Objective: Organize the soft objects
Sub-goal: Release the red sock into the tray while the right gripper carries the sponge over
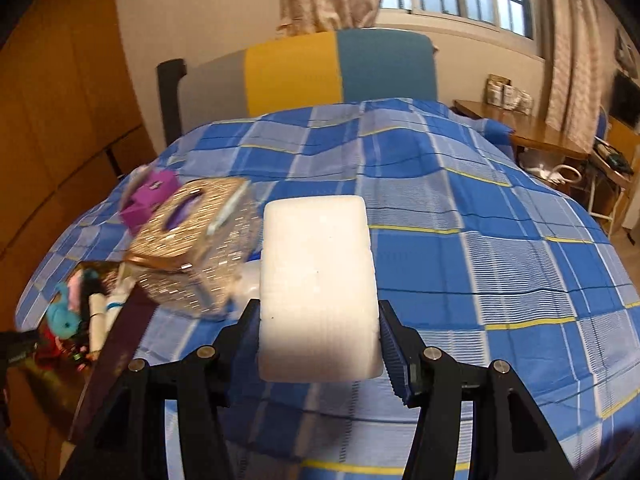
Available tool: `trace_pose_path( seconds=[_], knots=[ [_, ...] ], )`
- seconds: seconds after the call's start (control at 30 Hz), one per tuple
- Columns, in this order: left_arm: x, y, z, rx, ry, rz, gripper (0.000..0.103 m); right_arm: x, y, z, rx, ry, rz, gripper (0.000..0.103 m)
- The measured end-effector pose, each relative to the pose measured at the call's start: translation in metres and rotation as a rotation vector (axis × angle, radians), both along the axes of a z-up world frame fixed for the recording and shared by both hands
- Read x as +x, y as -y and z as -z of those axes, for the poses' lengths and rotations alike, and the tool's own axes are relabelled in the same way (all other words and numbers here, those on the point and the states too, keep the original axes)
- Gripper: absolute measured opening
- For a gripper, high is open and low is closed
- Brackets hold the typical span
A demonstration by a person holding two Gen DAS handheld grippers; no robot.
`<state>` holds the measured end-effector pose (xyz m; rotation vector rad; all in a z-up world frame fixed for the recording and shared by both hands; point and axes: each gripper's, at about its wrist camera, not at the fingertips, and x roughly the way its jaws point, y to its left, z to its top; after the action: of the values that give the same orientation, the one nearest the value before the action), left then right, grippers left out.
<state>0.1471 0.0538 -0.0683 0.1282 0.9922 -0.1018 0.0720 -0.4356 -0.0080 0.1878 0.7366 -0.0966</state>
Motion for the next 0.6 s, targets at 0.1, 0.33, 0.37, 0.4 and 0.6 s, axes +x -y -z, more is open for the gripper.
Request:
trace_pose_path(
  seconds=[0.1, 0.33, 0.37, 0.4, 0.6],
  knots=[
    [-0.009, -0.011, -0.015, -0.09, 0.064, -0.049, 0.047, -0.003, -0.028, -0.005, 0.024, 0.003, -0.054, 0.057],
    [-0.036, -0.031, -0.027, -0.384, 0.11, -0.145, 0.047, 0.003, -0.101, -0.003, 0.092, -0.027, -0.203, 0.057],
    [-0.04, -0.03, -0.027, -0.399, 0.113, -0.147, 0.047, 0.004, -0.115, -0.001, 0.107, -0.037, -0.235, 0.057],
    [-0.046, -0.028, -0.027, -0.409, 0.115, -0.144, 0.047, 0.005, -0.125, 0.001, 0.114, -0.043, -0.257, 0.057],
    [-0.069, -0.021, -0.024, -0.412, 0.13, -0.12, 0.047, 0.007, -0.192, 0.016, 0.109, -0.097, -0.424, 0.057]
  ],
)
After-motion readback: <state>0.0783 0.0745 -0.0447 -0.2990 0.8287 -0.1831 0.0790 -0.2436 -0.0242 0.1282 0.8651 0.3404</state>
